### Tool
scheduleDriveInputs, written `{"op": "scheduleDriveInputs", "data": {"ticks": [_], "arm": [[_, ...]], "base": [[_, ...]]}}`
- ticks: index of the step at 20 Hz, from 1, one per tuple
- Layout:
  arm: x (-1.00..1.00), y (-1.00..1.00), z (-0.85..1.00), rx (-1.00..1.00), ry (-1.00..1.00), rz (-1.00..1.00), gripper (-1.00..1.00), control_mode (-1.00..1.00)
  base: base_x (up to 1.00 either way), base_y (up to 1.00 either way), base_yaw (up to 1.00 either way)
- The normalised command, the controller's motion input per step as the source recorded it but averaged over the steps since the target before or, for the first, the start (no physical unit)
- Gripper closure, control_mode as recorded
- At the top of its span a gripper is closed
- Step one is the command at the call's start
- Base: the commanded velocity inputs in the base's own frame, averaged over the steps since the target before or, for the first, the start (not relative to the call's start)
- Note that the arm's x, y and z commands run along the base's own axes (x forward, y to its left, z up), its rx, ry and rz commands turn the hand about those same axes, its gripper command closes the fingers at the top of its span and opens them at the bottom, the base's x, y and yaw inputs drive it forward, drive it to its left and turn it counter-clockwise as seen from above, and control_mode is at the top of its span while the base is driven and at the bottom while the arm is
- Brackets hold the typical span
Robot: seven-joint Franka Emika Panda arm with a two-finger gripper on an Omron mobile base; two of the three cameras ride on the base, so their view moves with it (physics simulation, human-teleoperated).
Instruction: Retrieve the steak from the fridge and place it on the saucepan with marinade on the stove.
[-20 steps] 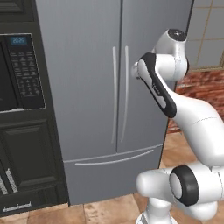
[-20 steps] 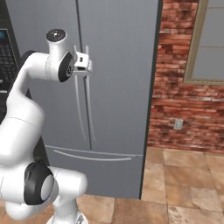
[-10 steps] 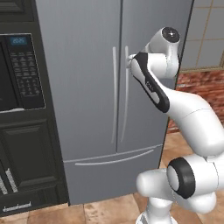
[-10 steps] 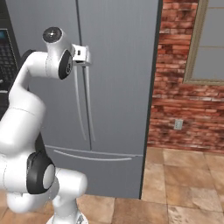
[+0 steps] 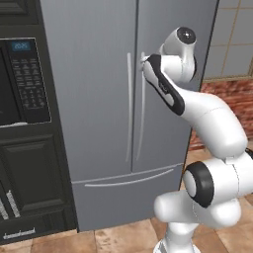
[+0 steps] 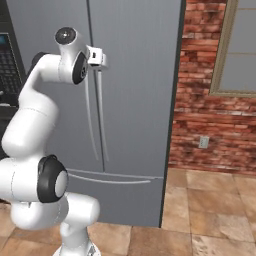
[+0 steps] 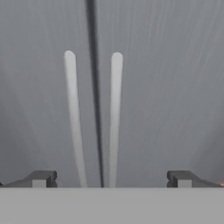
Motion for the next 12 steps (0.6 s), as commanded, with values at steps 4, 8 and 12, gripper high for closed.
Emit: {"op": "scheduleDriveInputs", "data": {"ticks": [4,8,12], "arm": [[0.58,0.00,0.01,0.00,0.00,0.00,-1.00,-1.00],[0.54,0.00,0.00,0.00,0.00,0.00,-1.00,-1.00],[0.48,0.00,0.00,0.00,0.00,0.00,-1.00,-1.00]], "base": [[0.00,0.00,0.00],[0.00,0.00,0.00],[0.00,0.00,0.00]]}}
